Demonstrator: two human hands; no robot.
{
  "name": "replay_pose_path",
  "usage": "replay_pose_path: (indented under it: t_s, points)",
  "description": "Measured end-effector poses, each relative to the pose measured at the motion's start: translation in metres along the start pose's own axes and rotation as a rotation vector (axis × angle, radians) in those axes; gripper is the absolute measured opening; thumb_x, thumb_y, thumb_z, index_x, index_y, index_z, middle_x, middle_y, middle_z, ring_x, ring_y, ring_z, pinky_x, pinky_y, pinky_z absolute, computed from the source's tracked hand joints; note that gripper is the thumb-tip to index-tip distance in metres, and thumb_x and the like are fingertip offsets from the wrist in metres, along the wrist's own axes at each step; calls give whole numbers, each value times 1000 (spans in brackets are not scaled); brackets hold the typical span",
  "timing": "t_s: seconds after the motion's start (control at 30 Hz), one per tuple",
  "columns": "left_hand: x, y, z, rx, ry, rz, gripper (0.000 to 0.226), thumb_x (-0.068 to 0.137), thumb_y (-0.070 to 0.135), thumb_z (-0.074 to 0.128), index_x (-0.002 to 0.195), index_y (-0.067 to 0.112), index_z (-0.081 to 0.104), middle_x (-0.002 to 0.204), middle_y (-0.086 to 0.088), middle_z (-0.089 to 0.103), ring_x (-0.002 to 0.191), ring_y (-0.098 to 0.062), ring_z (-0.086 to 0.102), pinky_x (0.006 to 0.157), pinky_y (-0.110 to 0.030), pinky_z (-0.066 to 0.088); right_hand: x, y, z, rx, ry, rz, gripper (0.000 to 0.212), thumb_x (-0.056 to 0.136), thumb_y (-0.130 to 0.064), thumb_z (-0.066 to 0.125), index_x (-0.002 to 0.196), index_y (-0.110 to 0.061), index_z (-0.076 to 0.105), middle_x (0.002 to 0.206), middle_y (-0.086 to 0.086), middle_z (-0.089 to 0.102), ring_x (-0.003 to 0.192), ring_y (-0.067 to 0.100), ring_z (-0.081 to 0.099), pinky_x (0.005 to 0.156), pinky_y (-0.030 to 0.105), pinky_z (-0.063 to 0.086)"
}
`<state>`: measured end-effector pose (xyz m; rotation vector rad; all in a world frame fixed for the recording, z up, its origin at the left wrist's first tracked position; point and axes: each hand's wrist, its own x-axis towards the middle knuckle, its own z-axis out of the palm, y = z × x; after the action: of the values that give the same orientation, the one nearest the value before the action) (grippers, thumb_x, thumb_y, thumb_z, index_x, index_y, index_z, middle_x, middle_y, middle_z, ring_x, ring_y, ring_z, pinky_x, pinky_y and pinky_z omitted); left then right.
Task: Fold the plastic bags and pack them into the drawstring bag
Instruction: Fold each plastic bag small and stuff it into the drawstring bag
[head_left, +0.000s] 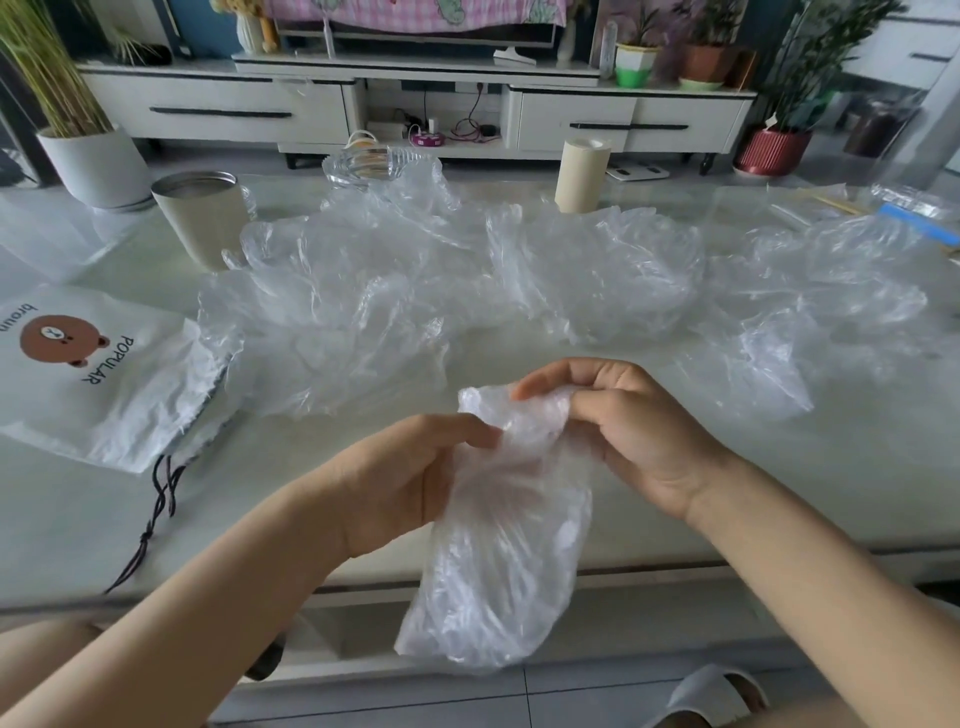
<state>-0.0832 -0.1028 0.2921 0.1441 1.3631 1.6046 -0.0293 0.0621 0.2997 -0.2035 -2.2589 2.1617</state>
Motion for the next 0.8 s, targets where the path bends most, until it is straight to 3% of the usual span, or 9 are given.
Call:
replay_pose_path:
  t_s: [0.07,0.13,0.23,0.3,0.37,0.43,0.53,0.63,0.8]
  points:
    - [0,1,-2,-7,61,19,21,82,9,53,94,1,70,83,-12,72,64,-20,68,54,-23,54,-3,-2,-10,-144,-41,-72,38,75,6,54,89,-24,71,98,-8,70,101,8,61,78,16,49]
    - [0,3,-5,-13,135,62,20,88,6,51,88,0,70,78,-12,72,59,-19,69,49,-21,52,-9,-3,-17,-503,-7,-235,57,63,-5,50,113,-30,59,123,-17,57,119,-1,45,91,8,36]
    - [2,3,-11,-12,196,118,21,90,7,51,92,-4,68,76,-13,72,58,-19,68,49,-22,52,-22,10,-10,-1115,-45,-552,84,67,-11,67,142,-23,32,149,-1,29,138,10,18,111,14,10]
    - [4,0,-15,1,220,150,22,91,8,50,98,-6,66,81,-16,70,65,-22,67,54,-25,55,-27,24,8,-1244,-109,-679,89,67,-10,78,142,-17,30,150,7,30,140,18,18,115,24,11]
    - [6,-3,-16,8,230,174,22,92,8,48,97,-6,64,80,-16,67,65,-22,65,56,-25,55,-27,30,27,-1162,-111,-810,63,70,0,66,130,-10,49,138,9,49,132,20,36,111,28,25]
    - [8,-5,-17,-5,267,197,15,91,7,51,89,-3,63,69,-12,64,56,-18,62,51,-22,52,-26,32,33,-1017,-131,-867,33,76,-5,52,105,-8,68,112,5,67,110,16,55,98,24,38]
    - [12,-10,-19,34,335,257,8,90,4,53,88,-1,60,72,-13,63,59,-19,60,55,-24,51,-26,26,35,-624,-237,-549,16,86,-16,58,93,-11,71,88,-6,70,86,8,64,81,17,46]
    - [12,-14,-17,113,347,321,10,91,3,52,88,-2,60,70,-14,61,56,-19,58,52,-25,49,-21,18,31,-268,-282,-229,9,87,-8,63,93,-8,70,89,-7,72,89,5,67,82,16,48]
    - [9,-11,-14,71,312,380,18,89,-3,49,92,3,65,93,-21,66,76,-26,63,70,-34,54,-12,18,29,-145,-155,-37,11,91,-10,59,89,-11,70,82,-6,70,77,2,62,72,14,48]
